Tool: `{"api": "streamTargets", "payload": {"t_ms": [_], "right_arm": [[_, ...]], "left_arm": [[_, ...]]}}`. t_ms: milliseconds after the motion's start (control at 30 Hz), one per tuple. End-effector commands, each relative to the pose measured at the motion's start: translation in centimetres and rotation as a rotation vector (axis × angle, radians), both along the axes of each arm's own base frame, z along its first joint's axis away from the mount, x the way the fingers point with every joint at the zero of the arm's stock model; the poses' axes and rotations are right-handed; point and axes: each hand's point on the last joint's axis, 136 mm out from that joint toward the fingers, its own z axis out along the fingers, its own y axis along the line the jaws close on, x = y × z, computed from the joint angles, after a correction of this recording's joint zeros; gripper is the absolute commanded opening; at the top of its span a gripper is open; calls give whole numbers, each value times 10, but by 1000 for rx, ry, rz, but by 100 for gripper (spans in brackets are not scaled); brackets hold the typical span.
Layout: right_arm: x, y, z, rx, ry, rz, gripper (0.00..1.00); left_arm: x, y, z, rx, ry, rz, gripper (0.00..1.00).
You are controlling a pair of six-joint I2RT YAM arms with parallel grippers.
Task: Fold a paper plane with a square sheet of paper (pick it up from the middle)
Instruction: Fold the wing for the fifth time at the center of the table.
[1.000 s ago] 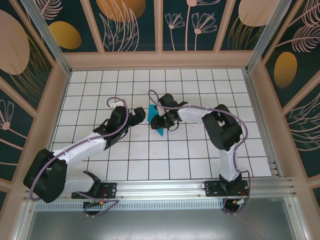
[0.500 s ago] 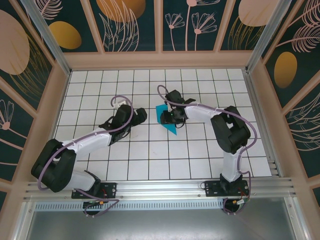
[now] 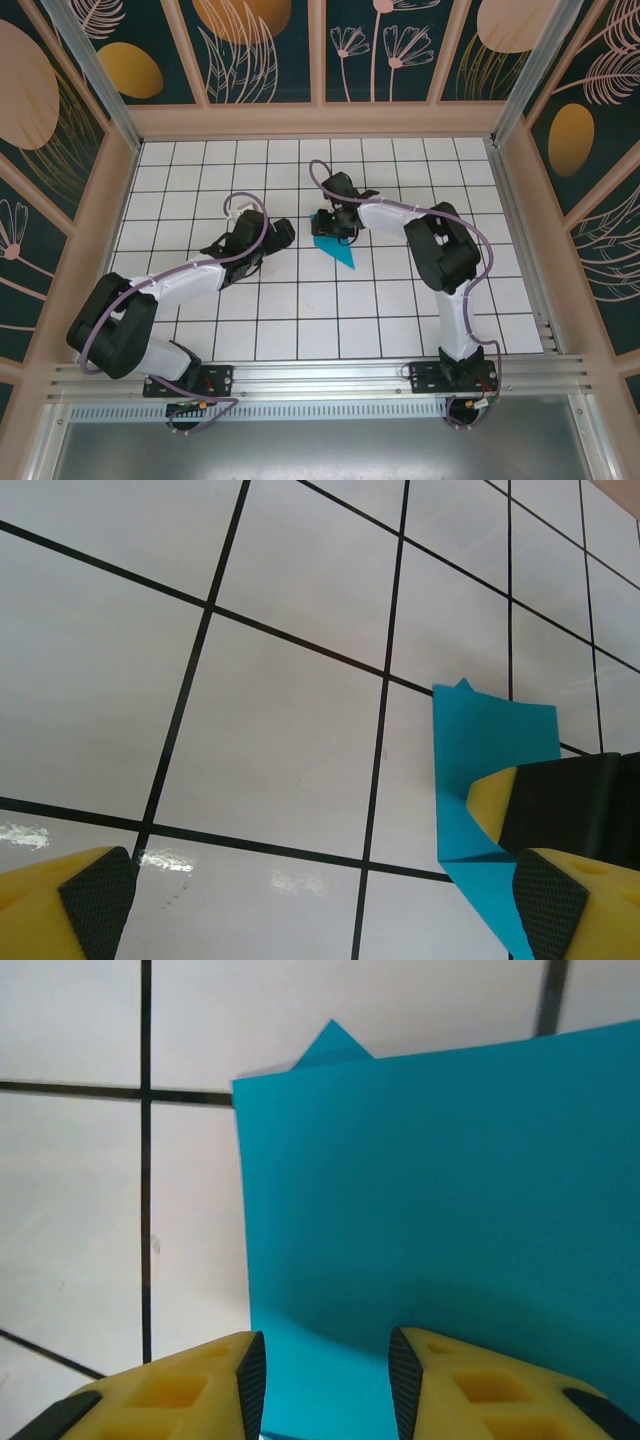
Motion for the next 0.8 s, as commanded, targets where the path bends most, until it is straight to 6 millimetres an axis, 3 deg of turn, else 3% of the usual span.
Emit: {"api": "streamTargets", "payload": {"t_ms": [0, 100, 300, 400, 633, 767], "right_arm": [[-38, 11, -9, 12, 62, 226, 40], [-48, 0, -4, -19, 36, 283, 39], [-26, -9, 57, 62, -131, 148, 43], [-29, -19, 71, 124, -163, 84, 44], [-52, -36, 48, 217, -58, 51, 40], [-58, -34, 38, 239, -24, 56, 38]], "left_arm": [[3, 6, 3, 0, 18, 38, 98], [2, 9, 2, 2, 19, 50, 98], [0, -2, 1, -47, 34, 9, 98], [-3, -16, 1, -103, 45, -47, 95], [-11, -55, 0, -290, 94, -178, 78], [-14, -72, -4, -375, 131, -221, 69]]}}
